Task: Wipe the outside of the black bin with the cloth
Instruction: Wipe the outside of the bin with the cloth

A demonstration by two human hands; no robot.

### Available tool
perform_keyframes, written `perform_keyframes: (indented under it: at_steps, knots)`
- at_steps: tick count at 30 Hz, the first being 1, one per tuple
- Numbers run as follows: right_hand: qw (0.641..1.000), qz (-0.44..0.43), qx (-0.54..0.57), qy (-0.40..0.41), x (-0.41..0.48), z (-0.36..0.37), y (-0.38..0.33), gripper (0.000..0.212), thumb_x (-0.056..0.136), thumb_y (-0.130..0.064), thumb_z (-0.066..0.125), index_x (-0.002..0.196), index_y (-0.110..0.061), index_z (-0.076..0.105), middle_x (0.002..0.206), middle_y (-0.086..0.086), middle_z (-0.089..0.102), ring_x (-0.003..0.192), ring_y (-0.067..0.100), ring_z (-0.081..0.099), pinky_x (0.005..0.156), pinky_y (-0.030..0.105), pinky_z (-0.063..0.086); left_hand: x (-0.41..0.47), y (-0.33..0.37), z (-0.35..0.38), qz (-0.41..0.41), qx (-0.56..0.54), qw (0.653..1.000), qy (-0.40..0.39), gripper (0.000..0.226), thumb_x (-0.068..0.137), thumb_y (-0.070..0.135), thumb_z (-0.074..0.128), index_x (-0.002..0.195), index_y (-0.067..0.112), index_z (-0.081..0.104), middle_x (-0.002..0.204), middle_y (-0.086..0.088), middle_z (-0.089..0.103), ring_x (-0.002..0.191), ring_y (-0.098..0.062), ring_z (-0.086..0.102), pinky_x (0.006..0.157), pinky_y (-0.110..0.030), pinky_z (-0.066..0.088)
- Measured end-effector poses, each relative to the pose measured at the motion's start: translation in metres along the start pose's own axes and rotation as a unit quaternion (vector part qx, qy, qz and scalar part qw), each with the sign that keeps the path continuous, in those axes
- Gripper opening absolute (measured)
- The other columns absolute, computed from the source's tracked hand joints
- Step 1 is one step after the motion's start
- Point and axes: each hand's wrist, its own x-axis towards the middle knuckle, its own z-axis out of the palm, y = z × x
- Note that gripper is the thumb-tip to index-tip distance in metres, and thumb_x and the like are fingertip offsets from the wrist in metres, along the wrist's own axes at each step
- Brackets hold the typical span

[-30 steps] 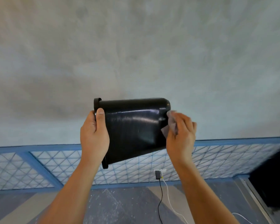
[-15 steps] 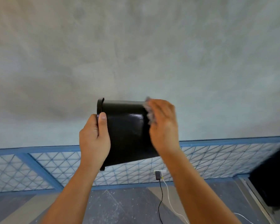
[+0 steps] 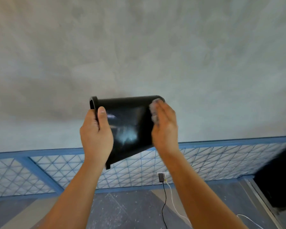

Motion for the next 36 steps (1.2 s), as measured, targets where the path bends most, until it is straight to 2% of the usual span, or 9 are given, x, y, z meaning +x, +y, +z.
perform_keyframes:
  at_steps: [3,5,9,13,17,22,28,34,36]
  knots:
    - [0.985,-0.137,0.038,-0.102,-0.034,0.024,-0.056,0.056,0.092,0.013,0.058,0.146,0.002,0.051,0.151,0.016,0.052,0.149,0.034,0.038,0.126,0.038,0.027,0.003,-0.002,0.019,-0.029,-0.007,0.999,0.01,0.034,0.113,0.034,0.043,0.087,0.016,0.053,0.07,0.009,0.055,0.064,0.008,0.057,0.057,-0.009,0.038]
    - [0.977,-0.176,0.043,-0.116,-0.044,0.023,-0.052,0.057,0.096,0.011,0.055,0.151,-0.002,0.047,0.157,0.012,0.046,0.155,0.031,0.028,0.125,0.041,0.031,0.011,-0.009,0.017,-0.039,-0.008,0.999,0.008,0.035,0.113,0.037,0.042,0.09,0.015,0.056,0.074,0.009,0.057,0.068,-0.002,0.057,0.058,-0.01,0.037]
    - [0.997,-0.061,-0.01,-0.04,-0.022,0.001,0.022,0.059,0.095,0.015,0.056,0.151,-0.005,0.048,0.162,0.005,0.04,0.157,0.027,0.022,0.121,0.044,0.037,0.022,-0.018,-0.005,-0.057,-0.015,0.998,0.005,0.039,0.113,0.042,0.038,0.093,0.014,0.057,0.078,0.003,0.054,0.071,-0.009,0.052,0.061,-0.023,0.037]
    - [0.987,-0.118,-0.051,-0.1,-0.044,0.014,-0.019,0.065,0.096,0.008,0.059,0.155,-0.009,0.04,0.166,-0.002,0.026,0.159,0.022,0.015,0.129,0.025,0.008,0.023,-0.017,0.007,-0.08,-0.018,0.996,0.018,0.038,0.113,0.04,0.038,0.096,0.012,0.057,0.078,0.005,0.054,0.071,-0.008,0.053,0.057,-0.011,0.038]
    - [0.971,-0.182,0.028,-0.151,-0.069,0.019,-0.029,0.06,0.095,0.009,0.06,0.151,-0.007,0.047,0.162,0.007,0.04,0.158,0.024,0.02,0.126,0.033,0.027,0.029,-0.023,0.01,-0.105,-0.028,0.994,0.028,0.041,0.112,0.043,0.038,0.099,0.01,0.06,0.08,0.003,0.058,0.072,-0.01,0.056,0.06,-0.019,0.04]
    - [0.999,-0.013,-0.017,-0.044,-0.038,-0.009,0.04,0.061,0.097,0.016,0.056,0.151,-0.012,0.048,0.162,0.0,0.041,0.154,0.02,0.031,0.119,0.048,0.04,0.037,-0.035,-0.011,-0.152,-0.054,0.986,0.051,0.043,0.111,0.045,0.037,0.096,0.012,0.06,0.079,0.001,0.054,0.071,-0.012,0.052,0.063,-0.031,0.04]
    - [0.949,-0.252,0.054,-0.181,-0.087,0.018,-0.035,0.056,0.096,0.009,0.061,0.148,-0.007,0.049,0.161,0.011,0.043,0.156,0.028,0.027,0.119,0.047,0.041,0.037,-0.03,0.011,-0.173,-0.058,0.981,0.066,0.046,0.11,0.043,0.037,0.103,0.007,0.065,0.086,-0.003,0.063,0.074,-0.012,0.058,0.063,-0.029,0.042]
    - [0.99,-0.094,0.048,-0.09,-0.042,-0.013,0.028,0.045,0.099,0.001,0.06,0.143,-0.007,0.059,0.158,0.005,0.047,0.154,0.022,0.032,0.113,0.046,0.047,0.043,-0.028,-0.006,-0.21,-0.092,0.971,0.06,0.041,0.111,0.042,0.037,0.086,0.016,0.055,0.078,0.0,0.049,0.07,-0.012,0.049,0.064,-0.031,0.039]
    - [0.978,-0.153,0.047,-0.131,-0.05,-0.009,0.01,0.04,0.101,-0.003,0.058,0.142,-0.005,0.06,0.158,0.006,0.047,0.154,0.023,0.032,0.116,0.042,0.045,0.042,-0.025,-0.005,-0.219,-0.103,0.969,0.056,0.04,0.112,0.043,0.037,0.085,0.018,0.054,0.079,0.001,0.049,0.071,-0.012,0.05,0.064,-0.03,0.039]
